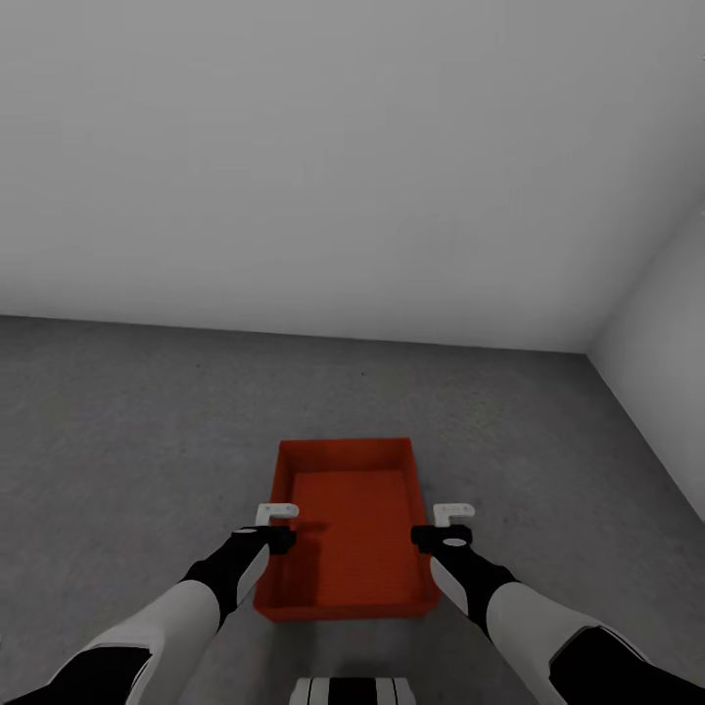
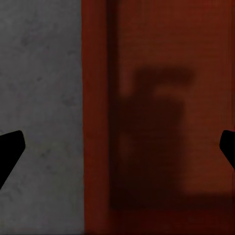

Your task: Move the two storage containers from the living room to the garage. In the garage, place one container on the floor and stack the other container on top of it (either order is fine).

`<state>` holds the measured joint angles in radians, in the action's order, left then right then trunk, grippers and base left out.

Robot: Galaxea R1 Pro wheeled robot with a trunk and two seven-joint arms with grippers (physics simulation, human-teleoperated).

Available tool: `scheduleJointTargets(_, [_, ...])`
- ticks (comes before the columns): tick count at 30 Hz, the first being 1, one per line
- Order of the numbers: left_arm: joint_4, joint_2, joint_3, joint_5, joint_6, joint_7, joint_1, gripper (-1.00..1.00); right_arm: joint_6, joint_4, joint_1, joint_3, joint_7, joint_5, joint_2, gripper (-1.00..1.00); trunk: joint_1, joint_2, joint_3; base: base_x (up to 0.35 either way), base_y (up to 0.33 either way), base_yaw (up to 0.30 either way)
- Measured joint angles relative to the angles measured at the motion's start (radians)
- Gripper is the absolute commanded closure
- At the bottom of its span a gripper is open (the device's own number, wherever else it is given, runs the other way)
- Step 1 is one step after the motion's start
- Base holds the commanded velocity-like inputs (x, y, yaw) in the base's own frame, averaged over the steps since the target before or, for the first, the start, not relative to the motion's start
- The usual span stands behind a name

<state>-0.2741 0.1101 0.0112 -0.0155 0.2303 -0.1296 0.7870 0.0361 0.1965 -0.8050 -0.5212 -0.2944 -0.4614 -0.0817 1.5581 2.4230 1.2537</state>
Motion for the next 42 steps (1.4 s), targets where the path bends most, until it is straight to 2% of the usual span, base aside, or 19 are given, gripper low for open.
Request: scheduleJointTargets(42, [0.000,0.000,0.000,0.000,0.000,-0.001,0.000,-1.00,-0.001,0.000,0.000,0.003,-0.007,-0.001,0.000,-1.00,-0.161,-0.294,-0.132,0.000,0.000,0.000])
